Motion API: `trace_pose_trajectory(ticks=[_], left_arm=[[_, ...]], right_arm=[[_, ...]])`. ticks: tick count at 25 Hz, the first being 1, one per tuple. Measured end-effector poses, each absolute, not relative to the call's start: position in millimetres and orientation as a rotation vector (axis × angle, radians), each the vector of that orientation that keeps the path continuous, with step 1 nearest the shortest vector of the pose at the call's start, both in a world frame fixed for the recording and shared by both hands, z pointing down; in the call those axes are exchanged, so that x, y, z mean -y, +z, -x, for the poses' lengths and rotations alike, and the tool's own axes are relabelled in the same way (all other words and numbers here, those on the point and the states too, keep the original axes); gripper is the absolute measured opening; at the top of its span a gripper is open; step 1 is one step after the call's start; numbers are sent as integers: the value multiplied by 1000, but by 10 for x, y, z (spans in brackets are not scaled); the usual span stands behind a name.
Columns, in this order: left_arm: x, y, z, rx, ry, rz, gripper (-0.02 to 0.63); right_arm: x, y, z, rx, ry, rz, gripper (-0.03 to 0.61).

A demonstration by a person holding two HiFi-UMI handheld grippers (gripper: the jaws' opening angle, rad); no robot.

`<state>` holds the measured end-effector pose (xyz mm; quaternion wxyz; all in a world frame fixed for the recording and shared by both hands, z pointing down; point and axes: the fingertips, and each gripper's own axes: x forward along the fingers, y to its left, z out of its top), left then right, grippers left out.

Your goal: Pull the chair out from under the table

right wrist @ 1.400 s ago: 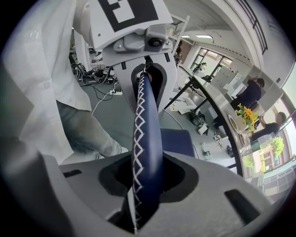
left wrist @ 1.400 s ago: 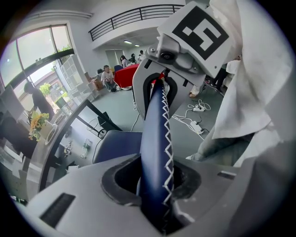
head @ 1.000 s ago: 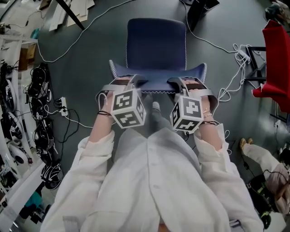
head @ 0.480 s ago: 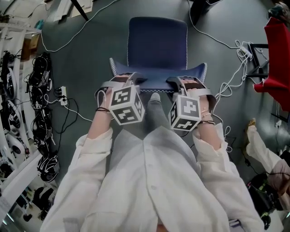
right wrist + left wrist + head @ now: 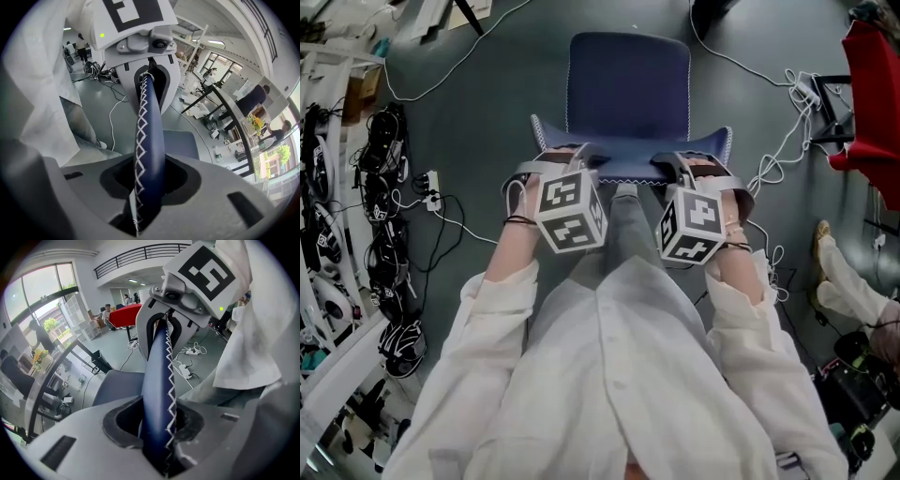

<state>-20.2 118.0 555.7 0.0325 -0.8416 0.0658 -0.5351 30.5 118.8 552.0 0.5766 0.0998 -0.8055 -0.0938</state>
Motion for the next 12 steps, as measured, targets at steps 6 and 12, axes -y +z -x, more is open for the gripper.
trace_pose_trajectory(ticks=[6, 12], left_arm=[[-1690, 5542, 407, -163, -1626, 2580, 118], [-2190, 5526, 530, -132, -1600, 2560, 118]], right_arm=[[-1709, 5508, -99, 1878, -190, -267, 107], [-2214, 5498, 25, 1868, -176, -304, 107]])
